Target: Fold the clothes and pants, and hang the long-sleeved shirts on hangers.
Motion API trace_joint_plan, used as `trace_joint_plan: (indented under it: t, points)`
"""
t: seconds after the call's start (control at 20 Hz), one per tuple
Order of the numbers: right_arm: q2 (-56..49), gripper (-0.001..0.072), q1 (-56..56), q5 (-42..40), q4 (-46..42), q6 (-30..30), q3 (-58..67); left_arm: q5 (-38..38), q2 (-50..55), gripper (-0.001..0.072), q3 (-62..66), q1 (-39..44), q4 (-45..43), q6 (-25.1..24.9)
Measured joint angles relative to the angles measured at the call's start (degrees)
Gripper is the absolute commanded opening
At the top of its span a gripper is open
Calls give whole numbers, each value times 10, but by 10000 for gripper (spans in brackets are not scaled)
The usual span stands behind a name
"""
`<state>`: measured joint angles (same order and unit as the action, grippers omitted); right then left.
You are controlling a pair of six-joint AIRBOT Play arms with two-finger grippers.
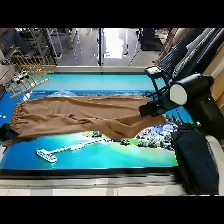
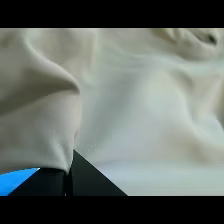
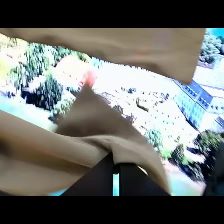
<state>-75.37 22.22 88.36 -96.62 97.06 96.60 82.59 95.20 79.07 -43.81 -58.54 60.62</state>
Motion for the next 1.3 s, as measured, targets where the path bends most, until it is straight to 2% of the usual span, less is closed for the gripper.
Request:
trace_joint_plan:
  t: [0.05, 0.1, 0.15, 0.2, 0.25, 0.3, 0.4, 0.45, 0.55, 0.65, 0.75, 0.8, 1.0, 1.3]
  points:
    - [-24, 113, -20, -28, 19, 0, 0, 7, -2, 49, -12, 10, -11, -2]
    - [-49, 428, -38, -60, 35, 1, 0, 15, -3, 297, -20, 17, -17, -4]
    - [-79, 668, -61, -94, 42, 3, 0, 21, -5, 525, -26, 22, -17, -4]
    - [-105, 638, -83, -121, 46, 4, 0, 32, -5, 531, -30, 24, -9, -3]
    - [-130, 637, -106, -146, 60, 4, -1, 40, -7, 525, -33, 25, 9, -2]
    - [-148, 631, -127, -160, 74, 2, -1, 45, -8, 481, -35, 23, 32, 0]
    - [-171, 555, -176, -169, 101, -16, -10, 54, -18, 387, -38, 10, 87, 5]
    - [-174, 556, -202, -165, 123, -29, -23, 56, -26, 364, -38, 0, 106, 6]
    - [-157, 556, -248, -152, 179, -60, -81, 51, -50, 365, -39, -28, 121, 8]
    - [-110, 557, -293, -153, 236, -93, -177, 16, -75, 382, -40, -65, 107, 13]
    - [-49, 560, -332, -165, 299, -123, -291, -31, -94, 524, -40, -102, 95, 17]
    - [-20, 579, -349, -174, 331, -136, -343, -55, -98, 549, -40, -117, 91, 18]
    - [56, 579, -390, -196, 449, -178, -503, -100, -85, 549, -47, -144, 76, 24]
    - [82, 574, -405, -251, 511, -203, -593, -136, -46, 548, -79, -150, 66, 29]
